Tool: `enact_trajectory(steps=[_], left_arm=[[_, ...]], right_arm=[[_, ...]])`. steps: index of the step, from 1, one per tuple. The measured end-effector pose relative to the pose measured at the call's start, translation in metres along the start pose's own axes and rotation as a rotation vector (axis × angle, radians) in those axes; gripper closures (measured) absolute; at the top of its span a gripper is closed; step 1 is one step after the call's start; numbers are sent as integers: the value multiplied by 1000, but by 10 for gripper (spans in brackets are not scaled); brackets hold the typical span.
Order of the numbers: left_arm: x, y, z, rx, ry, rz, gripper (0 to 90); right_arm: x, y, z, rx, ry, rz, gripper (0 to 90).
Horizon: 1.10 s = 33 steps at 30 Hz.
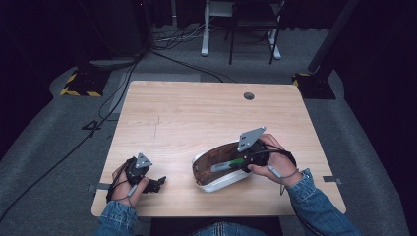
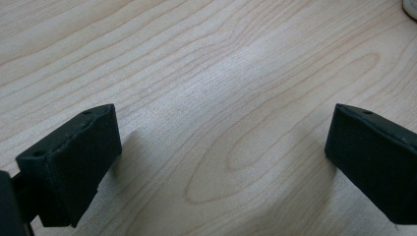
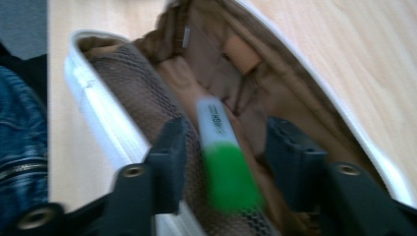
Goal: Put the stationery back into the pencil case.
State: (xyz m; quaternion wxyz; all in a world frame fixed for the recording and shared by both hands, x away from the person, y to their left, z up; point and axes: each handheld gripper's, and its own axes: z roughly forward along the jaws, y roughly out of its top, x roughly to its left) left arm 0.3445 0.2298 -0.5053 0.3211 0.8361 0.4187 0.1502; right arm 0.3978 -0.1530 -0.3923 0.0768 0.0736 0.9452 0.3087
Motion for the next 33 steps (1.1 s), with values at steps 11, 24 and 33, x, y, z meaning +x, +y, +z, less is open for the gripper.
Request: enact_trajectory(steps=[11, 24, 33], left_arm=[[0, 1, 1, -1, 4, 0, 2], [0, 1, 1, 0, 7, 5, 0], [1, 2, 2, 0, 8, -7, 0]], right_arm=[[-5, -4, -9, -52, -54, 33, 401], [-15, -16, -36, -155, -119, 147, 281], [-28, -38, -54, -185, -210, 253, 218]])
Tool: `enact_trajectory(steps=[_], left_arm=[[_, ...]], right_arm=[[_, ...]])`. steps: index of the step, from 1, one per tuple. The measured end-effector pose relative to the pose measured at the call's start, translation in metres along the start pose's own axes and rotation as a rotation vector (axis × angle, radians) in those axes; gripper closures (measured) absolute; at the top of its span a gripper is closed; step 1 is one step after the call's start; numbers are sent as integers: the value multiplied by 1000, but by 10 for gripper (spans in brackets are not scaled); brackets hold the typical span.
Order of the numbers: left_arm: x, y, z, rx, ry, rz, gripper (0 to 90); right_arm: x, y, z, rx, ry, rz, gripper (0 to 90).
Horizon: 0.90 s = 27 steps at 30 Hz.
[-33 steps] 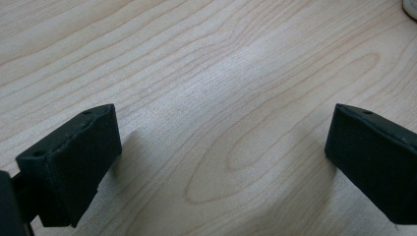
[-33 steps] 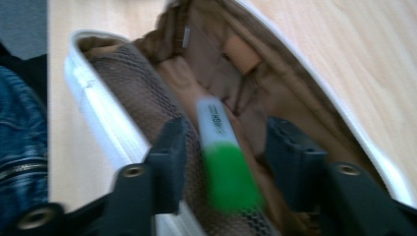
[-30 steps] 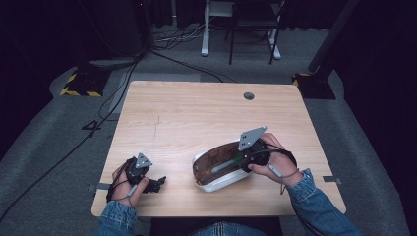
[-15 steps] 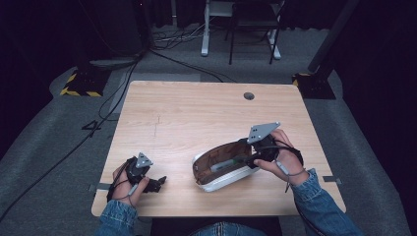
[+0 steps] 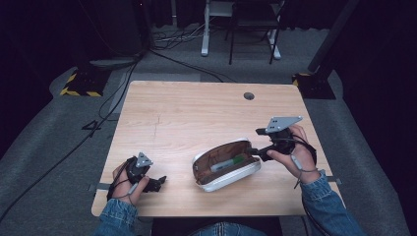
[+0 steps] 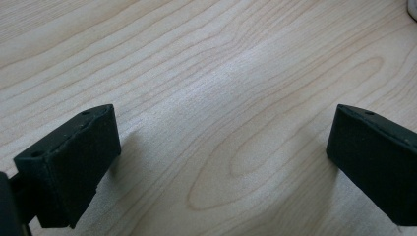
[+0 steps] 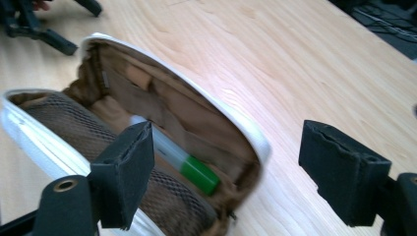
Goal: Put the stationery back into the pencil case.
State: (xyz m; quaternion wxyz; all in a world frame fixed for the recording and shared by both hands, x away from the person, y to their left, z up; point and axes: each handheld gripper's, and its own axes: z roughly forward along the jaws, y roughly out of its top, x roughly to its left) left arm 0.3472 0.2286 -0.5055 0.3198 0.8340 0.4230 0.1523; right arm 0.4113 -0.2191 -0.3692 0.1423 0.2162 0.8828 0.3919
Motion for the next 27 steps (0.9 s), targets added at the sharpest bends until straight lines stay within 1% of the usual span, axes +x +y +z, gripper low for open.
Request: enact_trajectory(steps=[3, 4, 6, 8, 11, 14, 15, 18, 20, 22, 25, 27], left_arm=[[1, 1, 0, 1, 4, -3, 0], [1, 1, 0, 1, 4, -3, 0], [1, 1, 1, 2, -1, -11, 0], [2, 1, 1, 1, 6, -4, 0], [3, 2, 2, -1, 8, -6, 0], [4, 2, 2, -2, 6, -5, 0], [4, 2, 2, -2, 4, -12, 0], [5, 3, 2, 3, 8, -10, 0], [5, 3, 3, -1, 7, -16, 0], [6, 3, 3, 1, 9, -13, 0], [6, 4, 3, 0, 11, -7, 0], [6, 4, 3, -1, 9, -16, 0]], right_arm=[[-7, -7, -7, -2, -25, 26, 226], [-7, -7, -7, -2, -25, 26, 226], [-15, -14, -12, -4, -52, 47, 225], [-20, -18, -15, -4, -68, 66, 225], [-29, -27, -18, -7, -93, 97, 226], [-37, -37, -17, -6, -108, 126, 228], [-40, -40, -17, -5, -118, 134, 228], [-47, -48, -16, -2, -138, 156, 228], [-51, -53, -15, -2, -151, 171, 228], [-59, -64, -14, 1, -163, 200, 228], [-65, -74, -11, 12, -176, 220, 228], [-69, -82, -9, 21, -182, 235, 228]])
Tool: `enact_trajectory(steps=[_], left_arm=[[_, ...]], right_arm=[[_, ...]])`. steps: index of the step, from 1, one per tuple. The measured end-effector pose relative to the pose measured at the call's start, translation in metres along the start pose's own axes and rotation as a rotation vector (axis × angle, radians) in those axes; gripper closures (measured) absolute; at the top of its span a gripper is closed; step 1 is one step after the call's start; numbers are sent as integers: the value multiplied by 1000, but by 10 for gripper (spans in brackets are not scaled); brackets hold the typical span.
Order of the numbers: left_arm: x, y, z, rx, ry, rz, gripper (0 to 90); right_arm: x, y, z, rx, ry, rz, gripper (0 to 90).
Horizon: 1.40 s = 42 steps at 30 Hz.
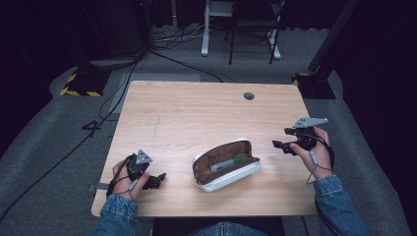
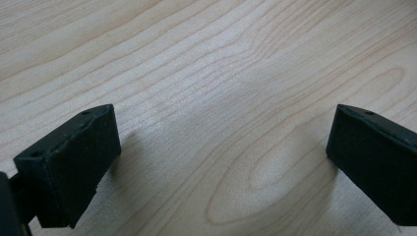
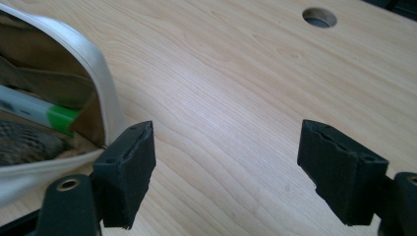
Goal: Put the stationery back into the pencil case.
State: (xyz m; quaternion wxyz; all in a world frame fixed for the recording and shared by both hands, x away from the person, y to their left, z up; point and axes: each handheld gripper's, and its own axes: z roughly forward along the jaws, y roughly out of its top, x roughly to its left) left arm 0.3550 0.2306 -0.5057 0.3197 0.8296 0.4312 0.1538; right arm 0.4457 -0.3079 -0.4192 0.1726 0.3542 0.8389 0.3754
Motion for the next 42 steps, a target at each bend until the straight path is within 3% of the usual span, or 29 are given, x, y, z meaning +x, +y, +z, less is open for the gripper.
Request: enact_trajectory(steps=[8, 22, 30, 42], left_arm=[[0, 1, 1, -2, 1, -7, 0], [0, 1, 1, -1, 0, -5, 0], [1, 1, 1, -1, 1, -4, 0], [0, 1, 1, -1, 1, -6, 0]], right_arm=[[-14, -20, 8, 17, -26, 35, 224], [-29, -57, 39, 58, -57, 90, 195], [-30, -63, 48, 56, -65, 116, 183], [-30, -65, 55, 35, -87, 103, 104]])
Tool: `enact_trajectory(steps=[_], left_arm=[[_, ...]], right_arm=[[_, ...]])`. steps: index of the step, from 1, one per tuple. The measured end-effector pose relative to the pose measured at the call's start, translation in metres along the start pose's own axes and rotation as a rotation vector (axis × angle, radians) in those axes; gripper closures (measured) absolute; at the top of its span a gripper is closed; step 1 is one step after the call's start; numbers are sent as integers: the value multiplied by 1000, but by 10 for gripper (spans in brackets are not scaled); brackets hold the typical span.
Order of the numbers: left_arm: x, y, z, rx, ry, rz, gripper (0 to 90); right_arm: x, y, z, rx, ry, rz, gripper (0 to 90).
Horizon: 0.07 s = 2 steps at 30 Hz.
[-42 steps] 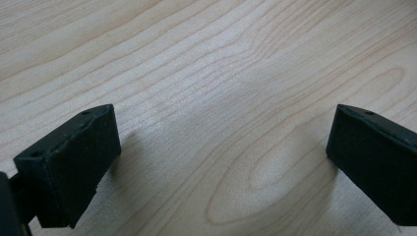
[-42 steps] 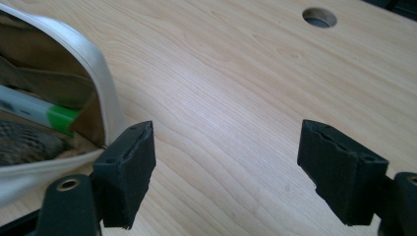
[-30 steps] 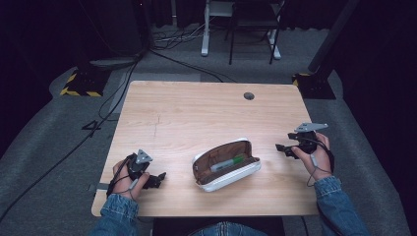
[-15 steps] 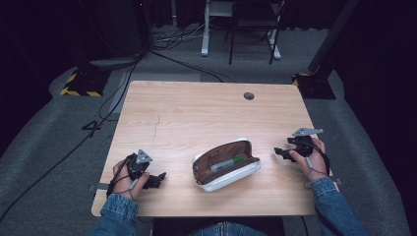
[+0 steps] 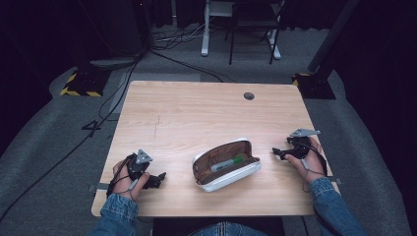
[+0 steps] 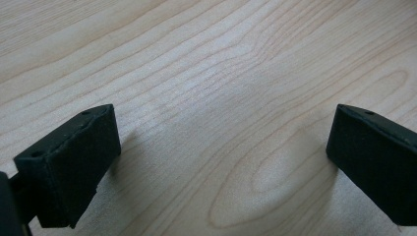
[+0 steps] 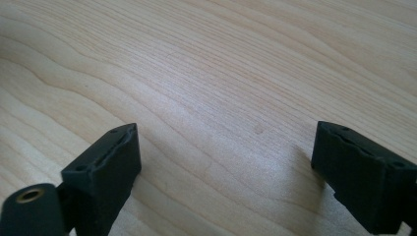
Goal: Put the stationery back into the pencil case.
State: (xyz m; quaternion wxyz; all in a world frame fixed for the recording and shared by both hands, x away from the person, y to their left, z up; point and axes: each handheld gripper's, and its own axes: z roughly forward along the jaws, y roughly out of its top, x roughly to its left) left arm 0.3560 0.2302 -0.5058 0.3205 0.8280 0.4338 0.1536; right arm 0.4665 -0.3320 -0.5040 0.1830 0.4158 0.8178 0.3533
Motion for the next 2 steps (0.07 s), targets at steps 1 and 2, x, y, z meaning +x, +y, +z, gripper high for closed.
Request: enact_trajectory(steps=[1, 2], left_arm=[[0, 0, 0, 1, 0, -2, 0], [0, 0, 0, 1, 1, 3, 0]], right_arm=[[0, 0, 0, 0, 0, 0, 104], [0, 0, 1, 3, -1, 1, 90]])
